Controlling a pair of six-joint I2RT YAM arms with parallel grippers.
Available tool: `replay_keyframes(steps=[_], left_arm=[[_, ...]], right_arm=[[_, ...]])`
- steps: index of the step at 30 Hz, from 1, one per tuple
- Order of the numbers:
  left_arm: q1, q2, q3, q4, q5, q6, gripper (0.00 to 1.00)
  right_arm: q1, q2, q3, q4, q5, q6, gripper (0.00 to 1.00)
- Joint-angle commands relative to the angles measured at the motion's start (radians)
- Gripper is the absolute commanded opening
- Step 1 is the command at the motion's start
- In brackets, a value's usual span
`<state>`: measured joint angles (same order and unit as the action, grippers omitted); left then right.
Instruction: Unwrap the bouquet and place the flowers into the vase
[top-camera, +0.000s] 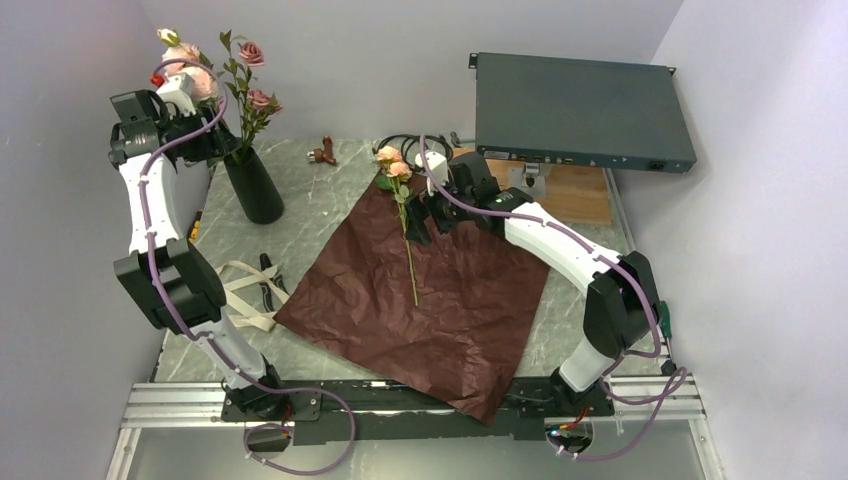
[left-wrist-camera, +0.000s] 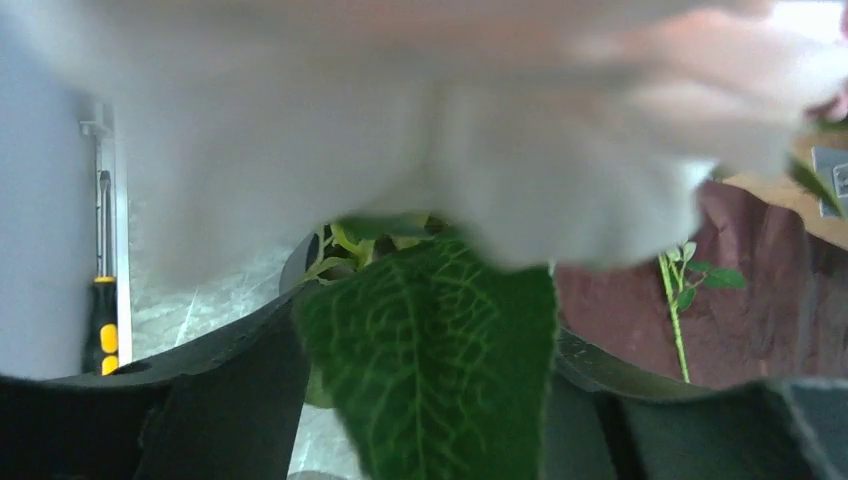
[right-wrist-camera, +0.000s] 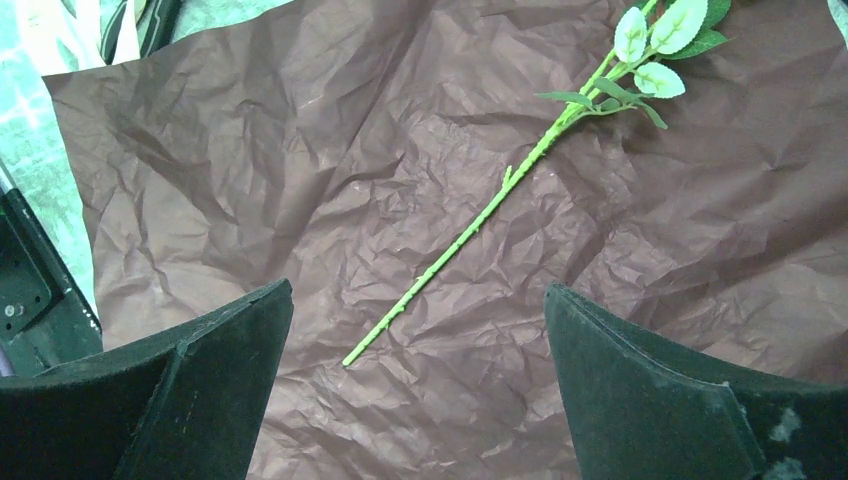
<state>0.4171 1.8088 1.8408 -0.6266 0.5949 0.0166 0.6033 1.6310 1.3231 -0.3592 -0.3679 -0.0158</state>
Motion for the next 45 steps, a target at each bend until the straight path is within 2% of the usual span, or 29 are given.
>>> replay_keyframes(steps=[1,3,6,15,21,26,33,38,45], left_arm=[[0.001,-0.118,-0.031,-0.035,-0.012,-0.008,0.72],[0.008,-0.162,-0.064,-0.042,-0.031,-0.01,0.76],[0.02,-0.243,-0.125,-0.038,-0.047,-0.068,0.77],[0.027,-0.392,-0.222,-0.066,-0.068,-0.103,0.8],[0.028,-0.469,-0.276,-0.056,0.013,-0.104,0.85],[0.028,-0.505,-0.297,-0.04,0.066,-0.112,0.87],[0.026,-0.519,-0.312,-0.044,0.072,-0.119,0.87],[0.025,-0.519,-0.319,-0.042,0.082,-0.125,0.87],[0.023,-0.514,-0.326,-0.05,0.089,-0.123,0.87]], right_arm=[[-0.006,-0.007,0.007,0.01,0.004,0.012,0.99],[-0.008,-0.005,0.004,0.012,0.008,0.014,0.99],[-0.008,-0.001,0.003,0.014,0.009,0.027,0.99],[-0.008,0.051,0.052,-0.034,0.054,0.099,0.98],[-0.005,0.085,0.093,-0.058,0.136,0.156,0.94],[0.021,0.146,0.156,-0.089,0.26,0.205,0.87],[0.073,0.309,0.31,-0.181,0.484,0.289,0.72],[0.077,0.422,0.414,-0.217,0.517,0.319,0.61],[0.077,0.531,0.484,-0.204,0.503,0.323,0.53]])
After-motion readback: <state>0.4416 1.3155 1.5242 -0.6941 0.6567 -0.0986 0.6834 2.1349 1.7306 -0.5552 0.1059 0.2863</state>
